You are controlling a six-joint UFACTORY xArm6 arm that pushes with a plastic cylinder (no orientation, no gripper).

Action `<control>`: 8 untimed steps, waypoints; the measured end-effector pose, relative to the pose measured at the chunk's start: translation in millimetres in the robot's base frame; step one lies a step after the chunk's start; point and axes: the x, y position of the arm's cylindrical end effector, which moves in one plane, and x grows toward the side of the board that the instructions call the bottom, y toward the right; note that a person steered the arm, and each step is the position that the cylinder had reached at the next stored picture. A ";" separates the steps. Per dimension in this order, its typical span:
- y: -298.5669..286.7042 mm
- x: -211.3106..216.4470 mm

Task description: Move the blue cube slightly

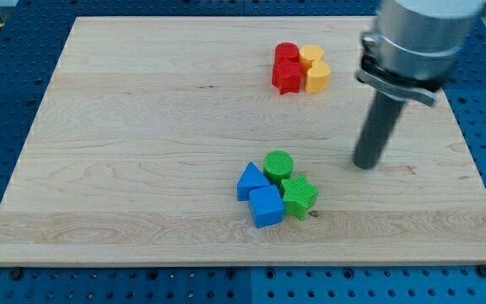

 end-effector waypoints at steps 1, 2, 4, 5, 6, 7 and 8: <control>20.4 39.7; 5.7 71.0; -65.1 77.6; -70.6 75.0; -99.5 72.4; -131.8 65.8; -154.3 65.8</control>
